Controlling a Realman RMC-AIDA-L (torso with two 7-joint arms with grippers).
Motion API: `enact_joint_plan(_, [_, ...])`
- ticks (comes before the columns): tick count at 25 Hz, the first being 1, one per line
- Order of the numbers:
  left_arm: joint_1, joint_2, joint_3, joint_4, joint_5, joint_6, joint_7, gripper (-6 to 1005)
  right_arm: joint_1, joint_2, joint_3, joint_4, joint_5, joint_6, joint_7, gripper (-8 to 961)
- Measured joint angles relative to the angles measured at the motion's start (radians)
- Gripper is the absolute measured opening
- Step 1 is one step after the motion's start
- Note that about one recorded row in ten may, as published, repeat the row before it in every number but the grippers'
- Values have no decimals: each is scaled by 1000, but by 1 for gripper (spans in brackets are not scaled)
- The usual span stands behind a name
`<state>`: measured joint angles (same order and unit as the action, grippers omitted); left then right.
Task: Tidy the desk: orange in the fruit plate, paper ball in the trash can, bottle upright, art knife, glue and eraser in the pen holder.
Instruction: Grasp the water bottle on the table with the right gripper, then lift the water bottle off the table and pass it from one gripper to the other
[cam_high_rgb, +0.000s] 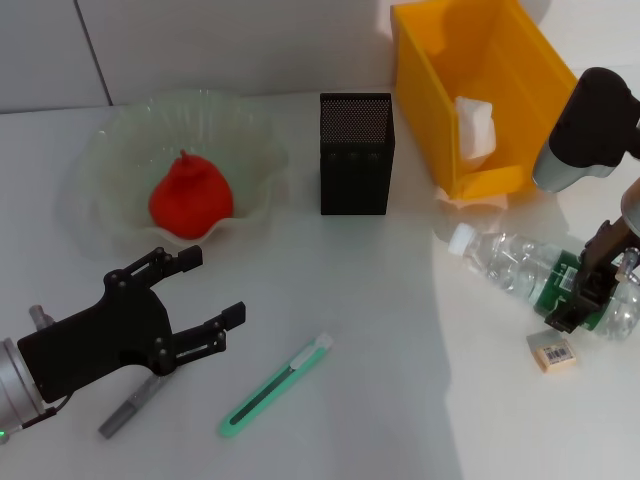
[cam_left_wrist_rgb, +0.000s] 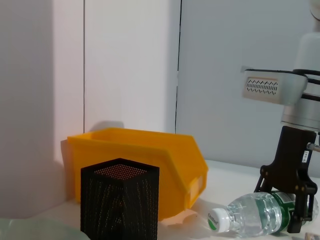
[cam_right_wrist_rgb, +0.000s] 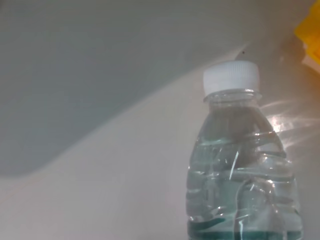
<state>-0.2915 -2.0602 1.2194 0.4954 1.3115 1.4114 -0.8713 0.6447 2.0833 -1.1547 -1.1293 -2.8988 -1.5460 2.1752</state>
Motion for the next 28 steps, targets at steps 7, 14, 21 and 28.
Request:
enact_joint_plan(7, [0,0,0,0,0,1,0,859,-3,-3,-4,1,3,3,-9,798])
enact_joint_plan(14, [0,0,0,2,0,1,-2,859,-10,-2,2,-4,10,5,-22,789])
enact_joint_plan(21, [-4,0,0,0,0,3,0,859,-49,-4,11,-26,94,21,-71,790])
enact_joint_plan(28, [4,0,-6,3,-3,11,1,860,-125,-5,49,-60,230,33,-159,790])
